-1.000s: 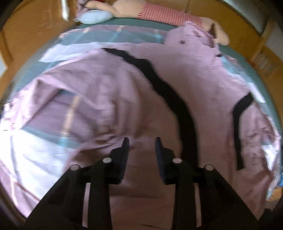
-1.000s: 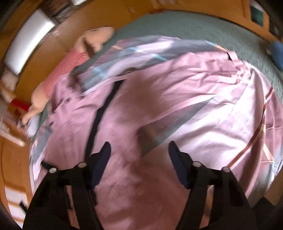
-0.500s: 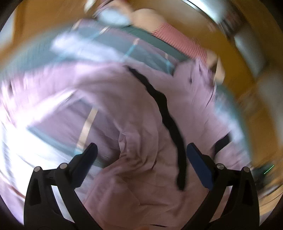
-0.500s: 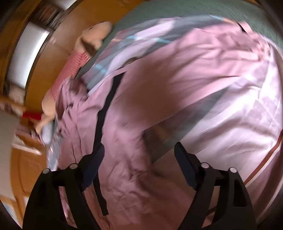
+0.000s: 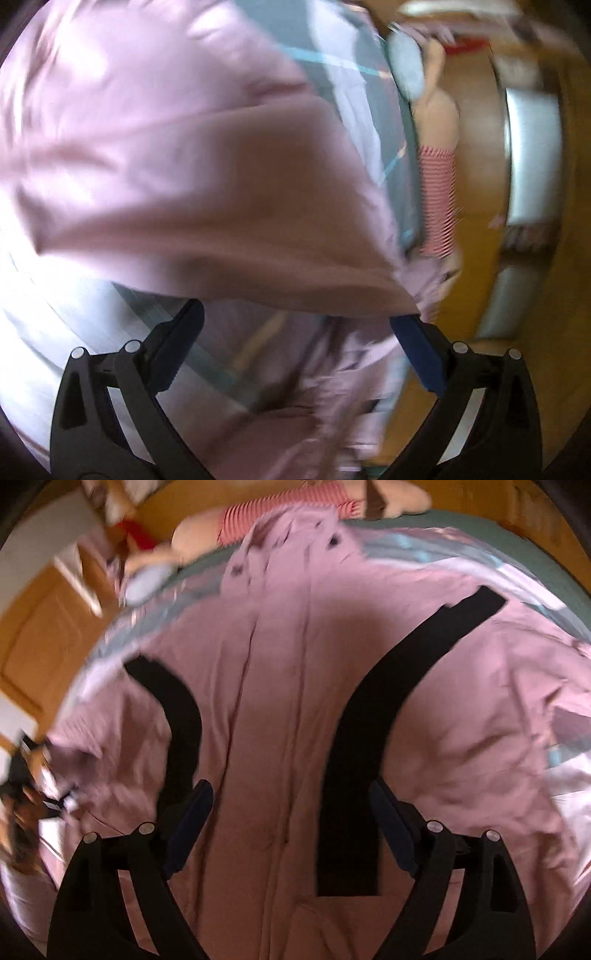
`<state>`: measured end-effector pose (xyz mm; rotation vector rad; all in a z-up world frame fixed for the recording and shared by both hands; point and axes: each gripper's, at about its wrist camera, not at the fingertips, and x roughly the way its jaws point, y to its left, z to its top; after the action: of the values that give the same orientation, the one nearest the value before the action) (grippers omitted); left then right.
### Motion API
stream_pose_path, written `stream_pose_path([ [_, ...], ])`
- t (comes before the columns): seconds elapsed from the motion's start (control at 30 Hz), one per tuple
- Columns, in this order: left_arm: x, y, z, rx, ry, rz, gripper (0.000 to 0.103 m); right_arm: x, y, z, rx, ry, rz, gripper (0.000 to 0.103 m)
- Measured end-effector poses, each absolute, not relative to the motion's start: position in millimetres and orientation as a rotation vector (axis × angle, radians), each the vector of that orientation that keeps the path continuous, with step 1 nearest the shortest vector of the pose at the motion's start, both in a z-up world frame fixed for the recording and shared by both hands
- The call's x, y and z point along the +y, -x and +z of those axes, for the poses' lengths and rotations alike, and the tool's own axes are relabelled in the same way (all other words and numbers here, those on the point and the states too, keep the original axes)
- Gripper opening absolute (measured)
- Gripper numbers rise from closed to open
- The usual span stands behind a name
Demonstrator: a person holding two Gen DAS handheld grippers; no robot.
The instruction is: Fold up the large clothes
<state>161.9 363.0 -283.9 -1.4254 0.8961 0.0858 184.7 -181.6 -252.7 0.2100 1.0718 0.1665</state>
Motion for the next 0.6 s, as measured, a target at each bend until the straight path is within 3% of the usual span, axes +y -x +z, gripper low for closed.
stream_pose_path([
  [0.1,374,-151,-306,0.808,1.654,0.03,0.101,-162,-180,-273,1.019,-0.063,0.137,0.088],
  [0.17,378,-141,-313,0.708,1.753,0.007,0.101,-153,-174,-276,0.95,0.017,0.128,0.096],
  [0.3,391,-128,-315,0.566,1.827,0.05,0.101,-160,-176,-281,0.931,-0.023,0.134,0.1],
  [0.4,399,-130,-317,0.558,1.786,0.079,0.101,-157,-176,-284,0.923,-0.036,0.142,0.102],
  [0.43,404,-132,-321,0.534,1.787,0.044,0.096,-157,-175,-284,0.919,-0.032,0.14,0.102],
  [0.47,405,-131,-323,0.508,1.791,0.018,0.088,-156,-177,-284,0.914,-0.028,0.139,0.102],
  [0.53,406,-126,-322,0.46,1.785,0.051,0.041,-157,-172,-283,0.909,-0.03,0.14,0.102],
  [0.57,406,-125,-318,0.442,1.787,0.051,0.032,-158,-171,-284,0.907,-0.033,0.142,0.102],
  [0.6,405,-127,-311,0.385,1.771,-0.015,0.011,-158,-171,-284,0.906,-0.035,0.143,0.102],
])
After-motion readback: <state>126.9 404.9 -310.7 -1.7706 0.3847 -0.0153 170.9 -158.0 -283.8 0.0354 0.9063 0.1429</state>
